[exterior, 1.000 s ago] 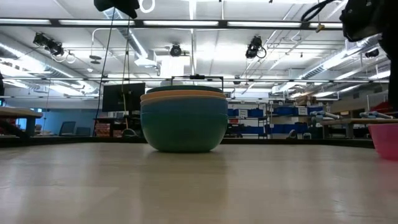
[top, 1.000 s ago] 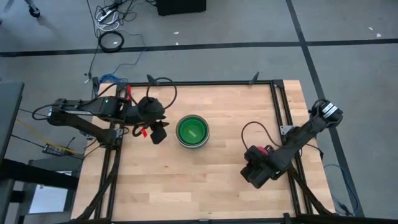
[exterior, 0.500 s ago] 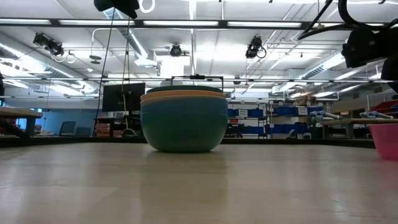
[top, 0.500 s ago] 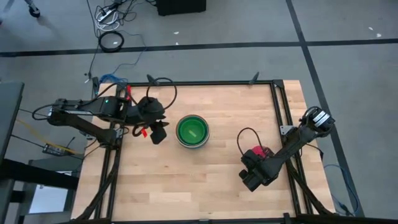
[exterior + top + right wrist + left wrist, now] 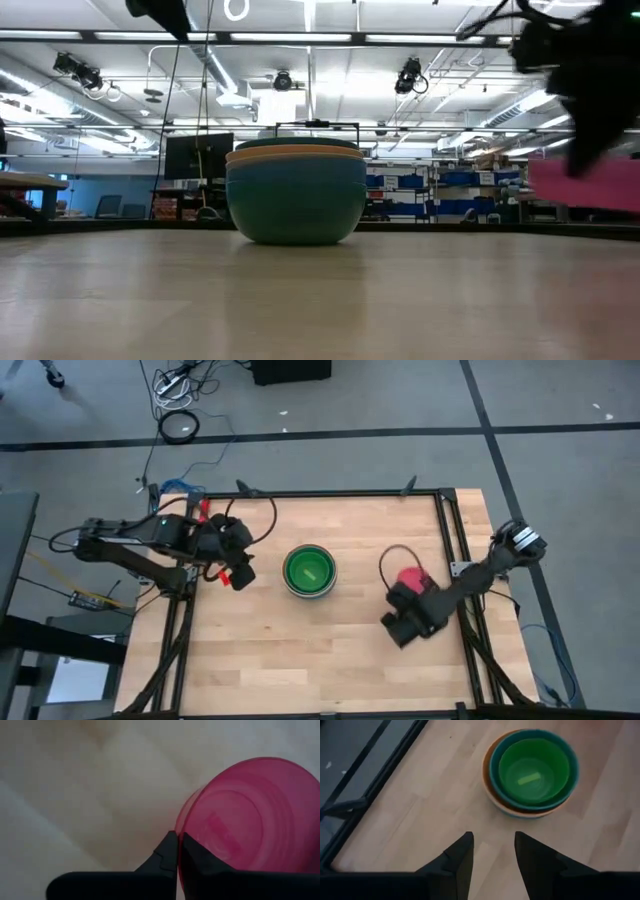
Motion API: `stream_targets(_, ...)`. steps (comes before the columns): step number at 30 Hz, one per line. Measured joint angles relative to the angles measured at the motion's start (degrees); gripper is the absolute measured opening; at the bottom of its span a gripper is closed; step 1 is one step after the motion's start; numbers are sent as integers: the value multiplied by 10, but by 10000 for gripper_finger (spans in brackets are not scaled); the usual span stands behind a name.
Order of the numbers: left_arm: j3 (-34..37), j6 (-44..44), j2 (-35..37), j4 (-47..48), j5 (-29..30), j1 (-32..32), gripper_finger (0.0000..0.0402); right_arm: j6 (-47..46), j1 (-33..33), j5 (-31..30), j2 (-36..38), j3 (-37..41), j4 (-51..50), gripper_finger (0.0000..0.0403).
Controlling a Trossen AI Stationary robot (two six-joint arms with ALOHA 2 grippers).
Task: Nest bowls inside each other
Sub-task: Stack the red bowl on top of the green bowl
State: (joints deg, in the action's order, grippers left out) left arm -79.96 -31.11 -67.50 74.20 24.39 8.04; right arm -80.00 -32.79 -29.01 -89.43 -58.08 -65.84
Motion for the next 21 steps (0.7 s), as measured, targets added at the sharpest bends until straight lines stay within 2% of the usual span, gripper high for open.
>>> stream_targets(4,1,-25,12,40,35,3,152,158,90,-46,55,0,98,1)
stream_targets(8,23,-41,30,40,46,7,152,348,174,-46,85,0,266,0)
stream_targets(11,50,-64,47,33,47,13,152,474,225,-11,83,0,401,0)
stream_targets(14,79,-98,62,32,47,21,152,561,261,54,69,-1,524,0)
stream_targets(16,97,-122,71,27,47,29,152,602,275,85,54,-16,542,0)
stream_targets(21,131,-161,79,-17,52,50,152,672,281,98,2,-99,504,0)
